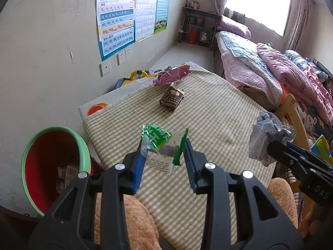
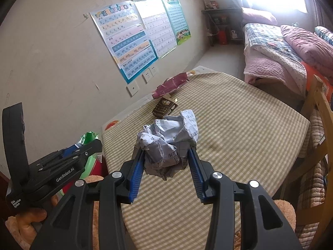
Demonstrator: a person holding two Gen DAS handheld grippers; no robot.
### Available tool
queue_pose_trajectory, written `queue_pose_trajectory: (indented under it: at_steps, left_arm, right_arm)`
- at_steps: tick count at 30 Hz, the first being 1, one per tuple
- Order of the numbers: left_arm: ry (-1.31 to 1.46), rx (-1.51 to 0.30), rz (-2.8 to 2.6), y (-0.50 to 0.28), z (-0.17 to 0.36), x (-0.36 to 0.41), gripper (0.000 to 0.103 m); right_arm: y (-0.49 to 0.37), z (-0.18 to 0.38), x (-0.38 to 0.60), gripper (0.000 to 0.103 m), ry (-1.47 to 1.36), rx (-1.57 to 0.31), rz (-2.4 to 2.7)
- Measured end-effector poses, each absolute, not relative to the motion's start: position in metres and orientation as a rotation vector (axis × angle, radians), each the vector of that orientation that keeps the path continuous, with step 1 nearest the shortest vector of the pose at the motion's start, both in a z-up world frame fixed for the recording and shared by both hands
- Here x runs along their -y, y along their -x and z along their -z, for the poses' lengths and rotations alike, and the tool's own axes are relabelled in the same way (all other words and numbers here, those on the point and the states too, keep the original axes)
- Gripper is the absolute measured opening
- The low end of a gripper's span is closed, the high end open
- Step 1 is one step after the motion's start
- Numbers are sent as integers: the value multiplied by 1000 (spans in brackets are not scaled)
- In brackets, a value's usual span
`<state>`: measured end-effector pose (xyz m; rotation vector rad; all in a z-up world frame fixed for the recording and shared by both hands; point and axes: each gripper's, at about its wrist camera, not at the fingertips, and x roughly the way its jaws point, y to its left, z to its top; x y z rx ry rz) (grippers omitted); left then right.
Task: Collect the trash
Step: 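Lift both held items and move them toward the red bucket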
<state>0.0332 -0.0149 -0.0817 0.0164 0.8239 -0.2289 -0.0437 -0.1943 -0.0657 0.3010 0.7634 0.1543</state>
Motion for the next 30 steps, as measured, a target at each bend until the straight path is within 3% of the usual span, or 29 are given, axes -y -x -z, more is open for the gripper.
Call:
queue_pose_trajectory:
  at_steps: [30]
  left_arm:
    - [21, -833, 190, -34, 85, -8, 34]
  right_arm:
    - [40, 67, 172, 41, -264, -779, -197]
